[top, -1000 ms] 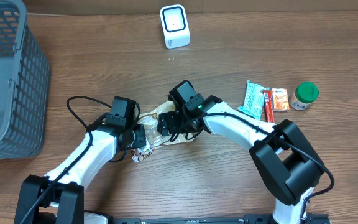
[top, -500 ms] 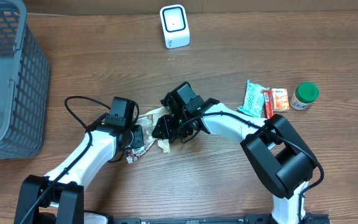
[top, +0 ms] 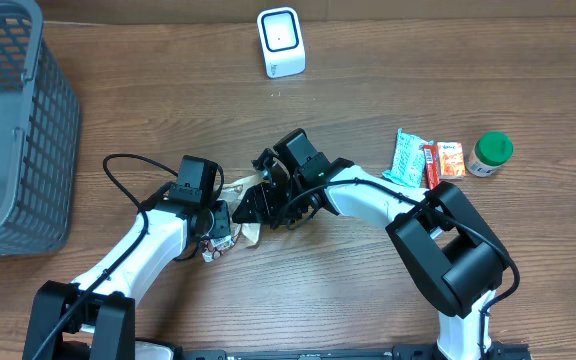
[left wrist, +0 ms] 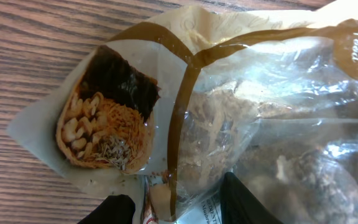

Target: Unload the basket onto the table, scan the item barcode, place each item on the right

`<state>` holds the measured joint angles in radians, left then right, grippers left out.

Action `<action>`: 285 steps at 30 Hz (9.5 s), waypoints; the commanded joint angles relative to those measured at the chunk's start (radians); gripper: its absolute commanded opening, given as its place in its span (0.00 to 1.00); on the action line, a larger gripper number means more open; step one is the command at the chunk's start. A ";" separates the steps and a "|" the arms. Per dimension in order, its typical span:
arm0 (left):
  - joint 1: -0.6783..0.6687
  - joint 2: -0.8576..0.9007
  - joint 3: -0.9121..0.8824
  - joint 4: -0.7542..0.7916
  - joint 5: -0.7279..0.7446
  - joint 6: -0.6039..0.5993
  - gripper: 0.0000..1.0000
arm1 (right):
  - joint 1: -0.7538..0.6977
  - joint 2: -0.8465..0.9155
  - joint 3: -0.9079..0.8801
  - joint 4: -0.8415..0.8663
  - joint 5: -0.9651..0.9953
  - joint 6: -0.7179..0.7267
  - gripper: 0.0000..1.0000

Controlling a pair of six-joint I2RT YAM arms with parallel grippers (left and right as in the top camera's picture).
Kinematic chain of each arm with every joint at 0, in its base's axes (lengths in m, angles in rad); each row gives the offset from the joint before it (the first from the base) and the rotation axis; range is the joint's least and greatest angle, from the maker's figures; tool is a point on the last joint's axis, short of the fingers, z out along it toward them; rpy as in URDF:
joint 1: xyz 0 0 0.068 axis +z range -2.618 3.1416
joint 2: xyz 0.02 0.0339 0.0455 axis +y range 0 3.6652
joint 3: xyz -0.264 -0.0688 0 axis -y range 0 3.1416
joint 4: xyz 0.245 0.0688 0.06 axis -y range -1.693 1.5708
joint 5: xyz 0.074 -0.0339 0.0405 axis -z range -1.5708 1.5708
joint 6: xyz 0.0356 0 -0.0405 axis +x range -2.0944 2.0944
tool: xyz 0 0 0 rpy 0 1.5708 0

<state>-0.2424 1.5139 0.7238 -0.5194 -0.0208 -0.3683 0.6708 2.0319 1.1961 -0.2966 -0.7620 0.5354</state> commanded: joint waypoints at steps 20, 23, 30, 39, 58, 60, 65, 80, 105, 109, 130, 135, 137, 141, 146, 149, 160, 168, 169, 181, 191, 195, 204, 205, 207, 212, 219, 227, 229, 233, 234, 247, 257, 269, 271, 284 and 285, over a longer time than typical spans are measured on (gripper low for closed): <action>-0.007 0.018 -0.032 0.000 0.020 -0.013 0.35 | 0.018 0.007 0.000 0.060 0.193 0.172 0.46; -0.007 0.018 -0.032 0.000 0.021 -0.013 0.36 | 0.018 0.007 0.000 0.060 0.177 0.171 0.44; -0.006 0.017 -0.031 -0.003 0.021 -0.013 0.40 | 0.018 0.007 0.000 0.037 0.177 0.171 0.31; -0.005 0.014 0.100 -0.122 -0.065 0.018 0.44 | 0.018 0.007 0.000 0.026 0.177 0.171 0.22; 0.170 0.015 0.530 -0.338 -0.182 0.078 0.82 | 0.018 0.007 0.000 -0.006 0.177 0.164 0.22; 0.237 0.016 0.530 -0.343 -0.182 0.119 0.85 | 0.018 0.007 0.000 -0.005 0.178 0.164 0.22; 0.357 0.016 0.529 -0.344 -0.177 0.129 1.00 | 0.018 0.007 0.000 -0.004 0.178 0.133 0.17; 0.407 0.016 0.529 -0.343 -0.170 0.129 1.00 | 0.018 0.007 0.000 0.023 0.155 0.118 0.04; 0.406 0.016 0.529 -0.344 -0.170 0.129 1.00 | -0.015 -0.332 0.562 -0.541 0.585 -0.748 0.04; 0.406 0.016 0.529 -0.344 -0.170 0.129 1.00 | -0.015 -0.332 0.618 -0.512 0.706 -0.975 0.04; 0.406 0.016 0.529 -0.344 -0.170 0.129 1.00 | -0.122 -0.003 0.616 0.223 0.954 -1.270 0.04; 0.406 0.016 0.529 -0.343 -0.170 0.129 1.00 | -0.166 0.126 0.616 0.464 0.956 -1.270 0.04; 0.406 0.016 0.529 -0.343 -0.170 0.129 1.00 | -0.173 0.161 0.616 0.525 0.957 -1.269 0.04; 0.406 0.016 0.529 -0.343 -0.170 0.129 1.00 | -0.179 0.214 0.616 0.607 0.957 -1.269 0.04; 0.406 0.016 0.529 -0.344 -0.170 0.129 1.00 | -0.179 0.264 0.616 0.640 0.953 -1.262 0.04; 0.406 0.016 0.529 -0.343 -0.170 0.129 1.00 | -0.179 0.285 0.616 0.631 0.965 -1.262 0.04; 0.406 0.016 0.529 -0.344 -0.170 0.129 1.00 | -0.181 0.295 0.615 0.511 0.971 -1.165 0.04; 0.406 0.016 0.529 -0.344 -0.170 0.129 1.00 | -0.177 0.295 0.615 0.430 0.943 -1.028 0.04; 0.406 0.016 0.529 -0.344 -0.170 0.129 1.00 | -0.176 0.295 0.615 0.417 0.924 -1.028 0.04; 0.406 0.016 0.529 -0.343 -0.170 0.129 1.00 | -0.173 0.295 0.615 0.412 0.887 -0.986 0.04; 0.406 0.016 0.529 -0.344 -0.170 0.129 1.00 | -0.182 0.295 0.615 0.447 0.879 -0.924 0.04; 0.406 0.016 0.529 -0.344 -0.170 0.129 1.00 | -0.184 0.295 0.615 0.444 0.879 -0.923 0.04; 0.406 0.016 0.529 -0.343 -0.170 0.129 1.00 | -0.184 0.175 0.616 0.473 0.880 -0.796 0.04; 0.406 0.016 0.529 -0.344 -0.170 0.129 1.00 | -0.184 0.146 0.616 0.466 0.880 -0.796 0.04; 0.406 0.016 0.529 -0.343 -0.170 0.129 1.00 | -0.184 0.062 0.616 0.409 0.880 -0.796 0.04; 0.406 0.016 0.529 -0.343 -0.170 0.129 1.00 | -0.186 -0.089 0.616 0.157 0.880 -0.759 0.04; 0.406 0.016 0.529 -0.343 -0.170 0.129 1.00 | -0.203 -0.204 0.616 -0.389 0.875 -0.573 0.04; 0.406 0.016 0.529 -0.344 -0.170 0.129 1.00 | -0.218 -0.190 0.544 -0.960 0.767 -0.523 0.16; 0.406 0.016 0.529 -0.344 -0.170 0.129 1.00 | -0.218 -0.190 0.497 -1.001 0.768 -0.523 0.23; 0.406 0.016 0.529 -0.344 -0.170 0.129 1.00 | -0.226 -0.190 0.437 -0.997 0.768 -0.523 0.50; 0.406 0.016 0.529 -0.343 -0.170 0.129 1.00 | -0.229 -0.190 0.429 -0.996 0.769 -0.523 0.63; 0.406 0.016 0.529 -0.343 -0.170 0.129 1.00 | -0.235 -0.190 0.408 -0.995 0.866 -0.524 1.00; 0.406 0.016 0.529 -0.344 -0.170 0.129 1.00 | -0.235 -0.190 0.408 -0.995 0.866 -0.524 1.00; 0.406 0.016 0.529 -0.344 -0.170 0.129 1.00 | -0.235 -0.190 0.408 -0.995 0.866 -0.524 1.00; 0.406 0.016 0.529 -0.344 -0.170 0.129 1.00 | -0.235 -0.190 0.408 -0.994 0.866 -0.524 1.00; 0.406 0.016 0.529 -0.344 -0.170 0.129 1.00 | -0.233 -0.223 0.407 -0.980 0.866 -0.524 1.00; 0.406 0.016 0.529 -0.344 -0.170 0.129 1.00 | -0.233 -0.233 0.407 -0.980 0.866 -0.524 1.00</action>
<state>0.1635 1.5261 1.2369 -0.8650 -0.1913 -0.2546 0.4393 1.8431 1.6131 -1.2808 0.0940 0.0074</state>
